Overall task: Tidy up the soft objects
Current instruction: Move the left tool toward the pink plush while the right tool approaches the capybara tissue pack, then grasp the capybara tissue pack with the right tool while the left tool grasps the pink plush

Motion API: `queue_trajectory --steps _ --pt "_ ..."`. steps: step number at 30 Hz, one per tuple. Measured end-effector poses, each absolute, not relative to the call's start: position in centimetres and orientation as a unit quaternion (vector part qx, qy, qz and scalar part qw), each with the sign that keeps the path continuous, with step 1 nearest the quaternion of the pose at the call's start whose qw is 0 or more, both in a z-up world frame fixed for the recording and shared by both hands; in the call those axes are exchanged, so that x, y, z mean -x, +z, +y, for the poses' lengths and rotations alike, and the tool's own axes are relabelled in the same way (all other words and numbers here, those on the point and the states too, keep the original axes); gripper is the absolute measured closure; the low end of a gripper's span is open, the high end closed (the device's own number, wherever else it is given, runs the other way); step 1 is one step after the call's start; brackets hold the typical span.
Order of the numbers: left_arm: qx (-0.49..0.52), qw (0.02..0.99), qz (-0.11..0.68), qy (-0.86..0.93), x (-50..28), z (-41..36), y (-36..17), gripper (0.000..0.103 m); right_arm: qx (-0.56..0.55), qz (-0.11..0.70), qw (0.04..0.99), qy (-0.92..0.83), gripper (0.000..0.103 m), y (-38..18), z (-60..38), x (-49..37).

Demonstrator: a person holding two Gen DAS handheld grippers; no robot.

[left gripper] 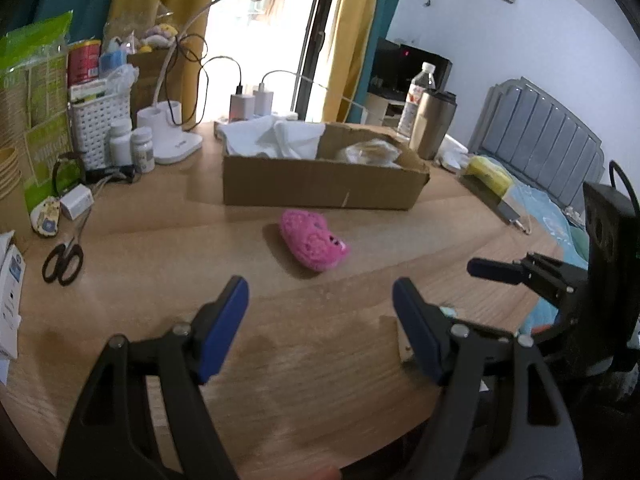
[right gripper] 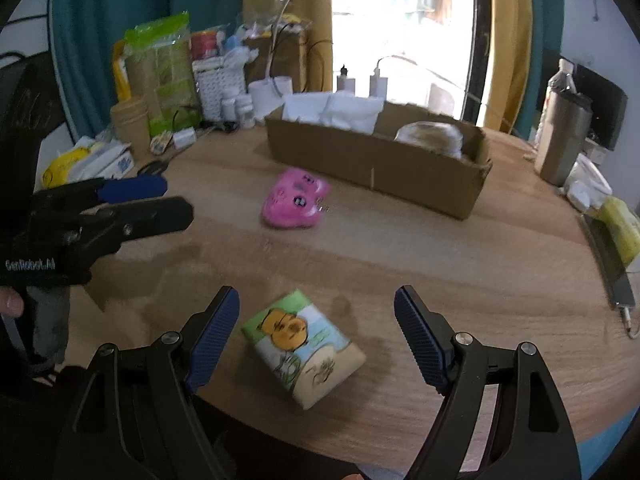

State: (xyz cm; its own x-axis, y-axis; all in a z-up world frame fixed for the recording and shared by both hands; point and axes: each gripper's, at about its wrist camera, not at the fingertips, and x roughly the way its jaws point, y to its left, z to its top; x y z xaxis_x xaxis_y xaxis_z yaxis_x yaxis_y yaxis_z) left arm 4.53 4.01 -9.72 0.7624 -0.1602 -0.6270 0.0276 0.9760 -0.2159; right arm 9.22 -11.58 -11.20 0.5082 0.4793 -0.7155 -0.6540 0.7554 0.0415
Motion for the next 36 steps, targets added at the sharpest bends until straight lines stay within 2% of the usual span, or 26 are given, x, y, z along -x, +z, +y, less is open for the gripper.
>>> queue_trajectory --steps 13,15,17,19,29,31,32,36 --pt "0.110 0.920 0.374 -0.046 -5.3 4.2 -12.2 0.027 0.109 0.407 0.845 0.329 0.021 -14.1 -11.1 -10.0" --pt "0.111 0.918 0.378 -0.046 -5.5 4.2 -12.4 0.027 0.098 0.410 0.848 0.322 0.026 -14.2 -11.5 -10.6" --pt "0.110 0.917 0.380 -0.044 -5.6 4.2 -12.4 0.027 0.095 0.408 0.852 0.314 0.039 -14.2 -11.8 -11.0" --pt "0.109 0.916 0.383 -0.042 -5.8 4.1 -12.5 0.027 0.092 0.409 0.852 0.315 0.047 -14.3 -12.0 -11.5" --pt "0.102 0.910 0.401 -0.041 -7.0 3.0 -13.1 0.027 0.071 0.408 0.852 0.319 0.047 -14.4 -12.9 -12.3" --pt "0.101 0.909 0.402 -0.043 -7.2 2.7 -13.2 0.027 0.071 0.410 0.852 0.317 0.042 -14.5 -13.1 -12.3" --pt "0.099 0.909 0.402 -0.046 -7.2 2.5 -13.1 0.027 0.075 0.409 0.854 0.311 0.035 -14.5 -13.1 -12.1" --pt "0.093 0.910 0.400 -0.053 -7.1 2.0 -12.9 0.027 0.078 0.405 0.859 0.303 0.032 -14.3 -13.5 -11.5"
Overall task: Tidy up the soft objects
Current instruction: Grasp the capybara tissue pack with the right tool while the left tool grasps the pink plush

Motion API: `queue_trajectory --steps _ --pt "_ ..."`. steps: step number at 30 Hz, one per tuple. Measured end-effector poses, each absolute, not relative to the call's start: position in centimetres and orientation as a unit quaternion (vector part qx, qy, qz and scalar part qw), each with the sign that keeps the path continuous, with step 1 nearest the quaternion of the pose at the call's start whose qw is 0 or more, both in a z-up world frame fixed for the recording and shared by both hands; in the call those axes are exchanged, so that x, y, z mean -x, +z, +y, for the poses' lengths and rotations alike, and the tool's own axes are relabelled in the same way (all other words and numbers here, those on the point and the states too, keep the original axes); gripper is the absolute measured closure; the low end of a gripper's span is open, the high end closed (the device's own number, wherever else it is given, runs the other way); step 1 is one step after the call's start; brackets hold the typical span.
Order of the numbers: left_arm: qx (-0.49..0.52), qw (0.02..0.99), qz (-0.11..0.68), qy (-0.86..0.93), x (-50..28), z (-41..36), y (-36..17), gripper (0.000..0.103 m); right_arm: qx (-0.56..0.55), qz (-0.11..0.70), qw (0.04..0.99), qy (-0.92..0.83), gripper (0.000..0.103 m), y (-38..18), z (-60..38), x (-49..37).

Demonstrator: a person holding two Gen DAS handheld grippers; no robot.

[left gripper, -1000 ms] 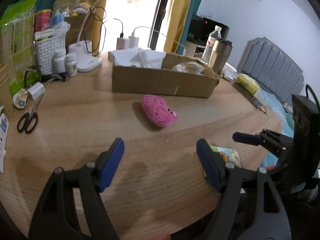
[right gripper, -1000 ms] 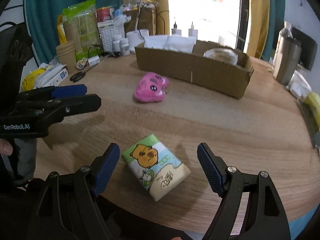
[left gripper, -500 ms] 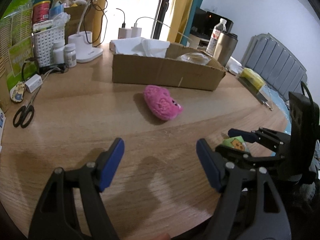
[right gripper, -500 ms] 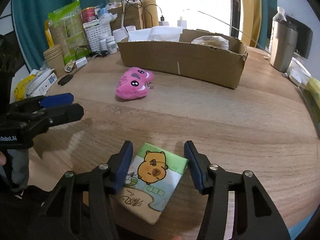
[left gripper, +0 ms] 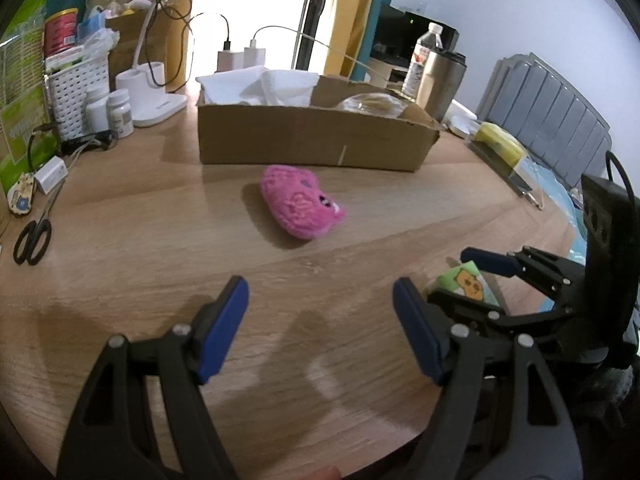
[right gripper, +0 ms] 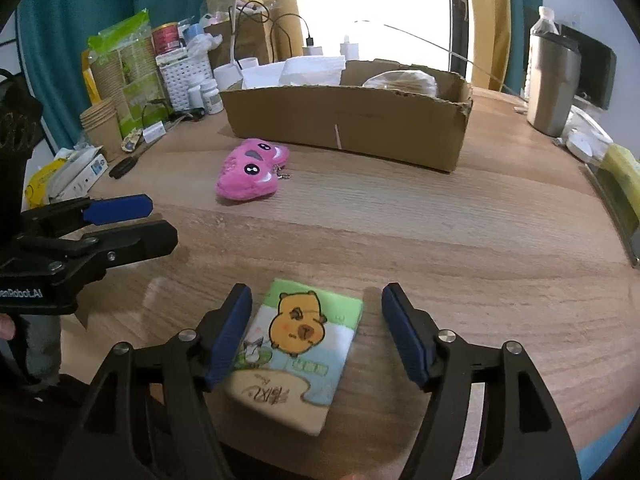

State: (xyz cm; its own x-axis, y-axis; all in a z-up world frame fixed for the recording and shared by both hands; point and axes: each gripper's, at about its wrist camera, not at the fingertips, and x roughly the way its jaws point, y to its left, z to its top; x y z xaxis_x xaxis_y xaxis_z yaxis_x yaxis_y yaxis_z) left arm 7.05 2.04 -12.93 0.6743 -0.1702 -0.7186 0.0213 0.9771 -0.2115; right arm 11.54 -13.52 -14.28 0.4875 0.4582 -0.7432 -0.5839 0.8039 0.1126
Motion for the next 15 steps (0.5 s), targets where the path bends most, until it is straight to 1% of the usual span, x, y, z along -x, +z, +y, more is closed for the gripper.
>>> queue_trajectory --steps 5,6,7,8,15 --pt "0.093 0.913 0.394 -0.048 -6.4 2.1 -12.6 0.027 0.084 0.406 0.857 0.306 0.033 -14.3 -13.6 -10.8" --pt "0.093 0.914 0.393 -0.047 -6.3 2.1 -12.5 0.027 0.087 0.405 0.858 0.305 0.034 -14.3 -13.6 -10.7" --pt "0.093 0.914 0.392 -0.046 -6.2 2.1 -12.5 0.027 0.088 0.404 0.857 0.306 0.041 -14.3 -13.6 -10.7" --pt "0.094 0.914 0.392 -0.045 -6.2 2.1 -12.5 0.027 0.087 0.405 0.857 0.306 0.043 -14.3 -13.6 -10.8" --pt "0.091 0.911 0.401 -0.044 -6.8 1.9 -12.7 0.027 0.077 0.404 0.861 0.300 0.046 -14.2 -14.0 -12.0"
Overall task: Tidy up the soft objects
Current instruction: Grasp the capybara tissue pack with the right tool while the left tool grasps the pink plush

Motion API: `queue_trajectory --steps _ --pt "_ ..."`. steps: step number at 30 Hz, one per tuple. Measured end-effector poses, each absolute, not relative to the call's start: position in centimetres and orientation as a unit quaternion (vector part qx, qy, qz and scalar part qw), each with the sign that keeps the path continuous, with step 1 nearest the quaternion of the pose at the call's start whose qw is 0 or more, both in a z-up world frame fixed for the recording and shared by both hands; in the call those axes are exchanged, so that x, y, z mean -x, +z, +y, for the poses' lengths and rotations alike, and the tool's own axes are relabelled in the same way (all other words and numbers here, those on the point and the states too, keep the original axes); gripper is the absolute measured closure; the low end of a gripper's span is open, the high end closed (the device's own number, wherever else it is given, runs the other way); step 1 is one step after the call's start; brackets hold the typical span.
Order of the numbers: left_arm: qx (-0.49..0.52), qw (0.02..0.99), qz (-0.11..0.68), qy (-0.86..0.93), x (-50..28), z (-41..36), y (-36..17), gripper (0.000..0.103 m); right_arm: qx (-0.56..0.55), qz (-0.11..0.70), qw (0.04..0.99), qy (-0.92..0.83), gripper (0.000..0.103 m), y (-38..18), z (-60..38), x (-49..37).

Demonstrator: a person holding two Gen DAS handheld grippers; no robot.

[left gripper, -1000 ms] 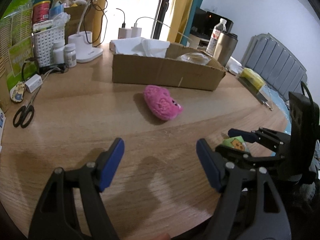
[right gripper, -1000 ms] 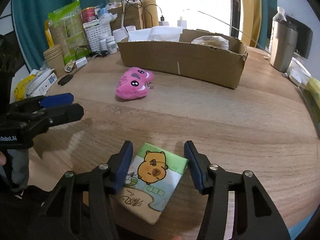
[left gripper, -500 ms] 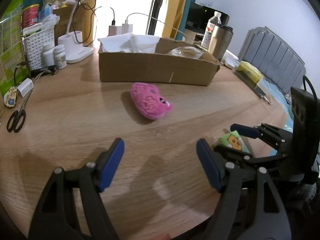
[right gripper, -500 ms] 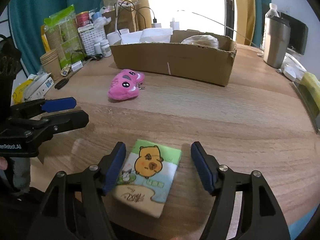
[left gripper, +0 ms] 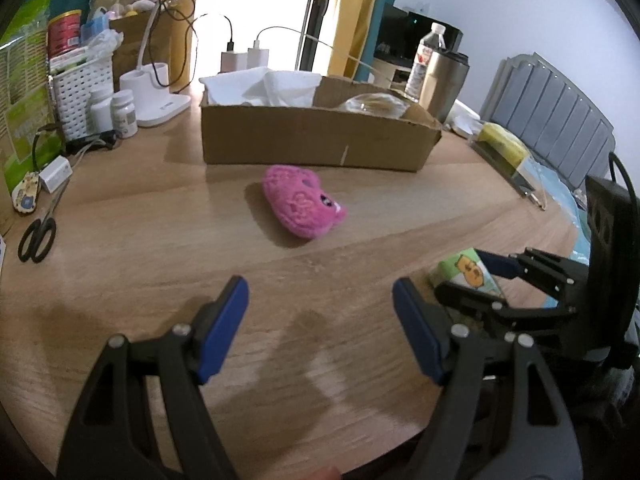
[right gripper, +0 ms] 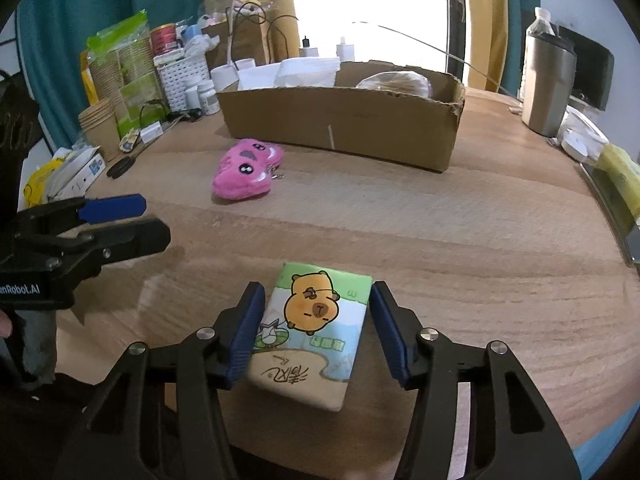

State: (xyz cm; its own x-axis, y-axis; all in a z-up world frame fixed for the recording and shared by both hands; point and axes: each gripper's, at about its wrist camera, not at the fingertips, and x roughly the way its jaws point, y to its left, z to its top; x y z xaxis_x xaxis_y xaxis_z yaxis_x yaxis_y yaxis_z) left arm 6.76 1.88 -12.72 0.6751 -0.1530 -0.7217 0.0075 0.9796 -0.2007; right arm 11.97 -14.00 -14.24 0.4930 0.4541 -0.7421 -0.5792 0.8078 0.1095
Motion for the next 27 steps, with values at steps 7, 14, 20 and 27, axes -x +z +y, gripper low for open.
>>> queue_trajectory --steps 7,14,20,27 --pt "0.093 0.905 0.413 -0.038 -8.3 2.0 -13.2 0.027 0.064 0.406 0.859 0.305 0.046 -13.8 -14.2 -14.3" --pt "0.096 0.900 0.425 -0.035 -10.4 1.8 -13.7 0.027 0.060 0.403 0.859 0.309 0.047 -13.2 -14.3 -16.9" --pt "0.095 0.895 0.435 -0.032 -12.6 1.7 -13.9 0.027 0.052 0.405 0.856 0.317 0.047 -13.2 -14.4 -19.0" --pt "0.097 0.889 0.446 -0.019 -15.4 1.9 -14.2 0.027 0.046 0.410 0.852 0.322 0.047 -13.5 -14.7 -21.2"
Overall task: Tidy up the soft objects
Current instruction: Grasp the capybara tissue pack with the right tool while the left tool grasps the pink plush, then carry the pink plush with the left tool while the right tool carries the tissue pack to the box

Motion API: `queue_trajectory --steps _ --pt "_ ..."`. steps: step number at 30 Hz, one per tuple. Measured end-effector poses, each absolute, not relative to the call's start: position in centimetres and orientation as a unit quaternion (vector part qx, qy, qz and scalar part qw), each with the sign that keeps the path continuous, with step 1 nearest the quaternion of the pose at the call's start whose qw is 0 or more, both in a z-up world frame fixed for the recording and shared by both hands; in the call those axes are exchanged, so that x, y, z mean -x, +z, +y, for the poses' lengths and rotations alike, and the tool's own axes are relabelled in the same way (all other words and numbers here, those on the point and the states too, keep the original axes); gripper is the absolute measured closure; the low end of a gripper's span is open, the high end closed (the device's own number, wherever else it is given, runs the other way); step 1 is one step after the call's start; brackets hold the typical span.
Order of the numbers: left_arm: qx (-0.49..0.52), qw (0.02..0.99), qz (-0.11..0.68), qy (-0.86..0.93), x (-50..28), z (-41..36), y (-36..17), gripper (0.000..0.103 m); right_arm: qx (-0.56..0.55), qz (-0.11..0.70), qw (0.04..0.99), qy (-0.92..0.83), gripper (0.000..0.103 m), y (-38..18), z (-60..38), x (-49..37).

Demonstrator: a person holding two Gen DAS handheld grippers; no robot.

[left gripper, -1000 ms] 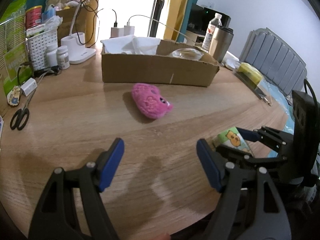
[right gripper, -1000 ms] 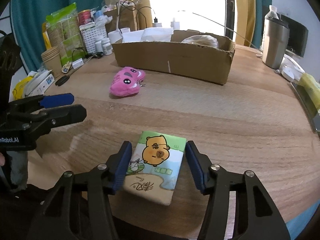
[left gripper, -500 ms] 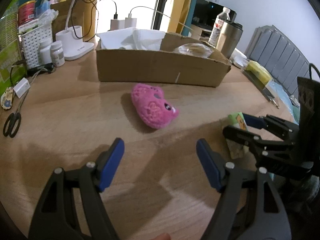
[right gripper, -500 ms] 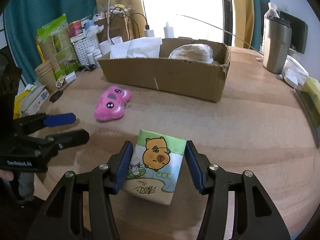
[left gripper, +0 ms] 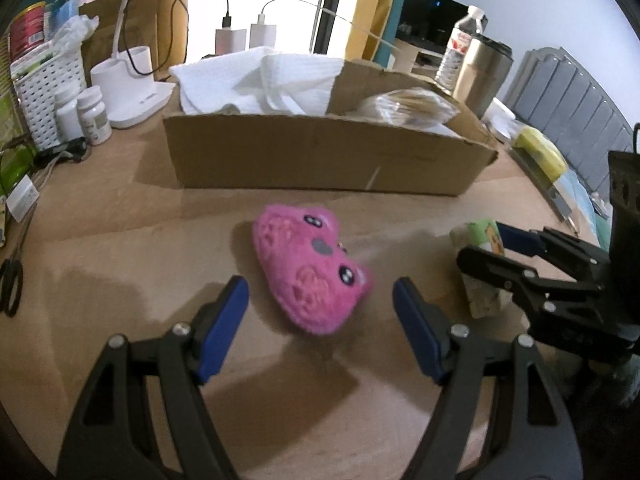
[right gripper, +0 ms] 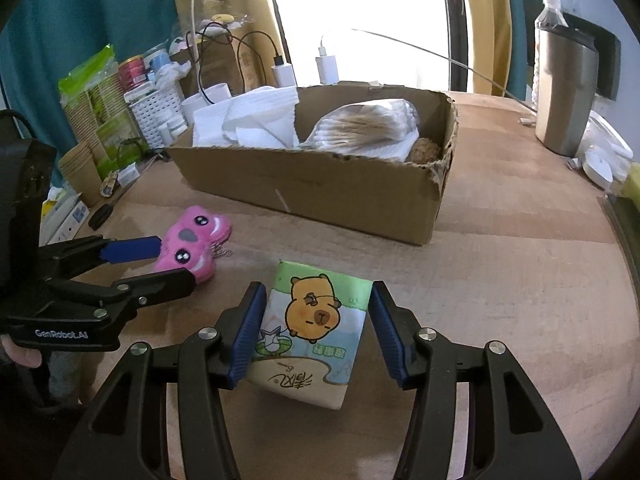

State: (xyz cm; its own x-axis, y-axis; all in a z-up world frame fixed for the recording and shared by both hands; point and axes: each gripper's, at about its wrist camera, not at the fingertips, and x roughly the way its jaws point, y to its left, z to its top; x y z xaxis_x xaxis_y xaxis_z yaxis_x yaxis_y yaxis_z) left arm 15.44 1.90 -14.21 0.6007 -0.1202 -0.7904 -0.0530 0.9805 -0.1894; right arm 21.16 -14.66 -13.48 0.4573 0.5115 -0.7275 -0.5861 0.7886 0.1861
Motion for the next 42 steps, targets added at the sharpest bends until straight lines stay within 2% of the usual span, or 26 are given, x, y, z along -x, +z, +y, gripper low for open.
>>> queue_trajectory --steps 10,11,13,16,31,34,42 --pt "0.088 0.887 0.454 -0.008 -18.3 2.1 -14.6 0.029 0.032 0.412 0.848 0.331 0.047 -13.5 -15.1 -22.9" --pt "0.087 0.887 0.454 -0.008 -18.5 2.2 -14.7 0.031 0.032 0.412 0.848 0.331 0.047 -13.5 -15.1 -22.9" --pt "0.084 0.885 0.457 -0.012 -18.8 2.1 -14.8 0.048 0.029 0.411 0.848 0.332 0.047 -13.4 -15.1 -23.1" --pt "0.076 0.885 0.460 -0.014 -19.0 1.8 -14.9 0.059 0.028 0.410 0.849 0.332 0.047 -13.4 -15.2 -23.2" --pt "0.086 0.893 0.440 -0.031 -17.5 1.7 -14.2 0.061 0.080 0.429 0.842 0.318 0.047 -14.2 -13.4 -22.0" --pt "0.086 0.896 0.433 -0.035 -17.1 1.8 -13.9 0.061 0.085 0.428 0.841 0.319 0.050 -14.3 -13.2 -21.8" --pt "0.084 0.907 0.410 -0.049 -16.7 1.6 -12.2 0.061 0.071 0.399 0.848 0.343 0.050 -11.8 -13.3 -21.3"
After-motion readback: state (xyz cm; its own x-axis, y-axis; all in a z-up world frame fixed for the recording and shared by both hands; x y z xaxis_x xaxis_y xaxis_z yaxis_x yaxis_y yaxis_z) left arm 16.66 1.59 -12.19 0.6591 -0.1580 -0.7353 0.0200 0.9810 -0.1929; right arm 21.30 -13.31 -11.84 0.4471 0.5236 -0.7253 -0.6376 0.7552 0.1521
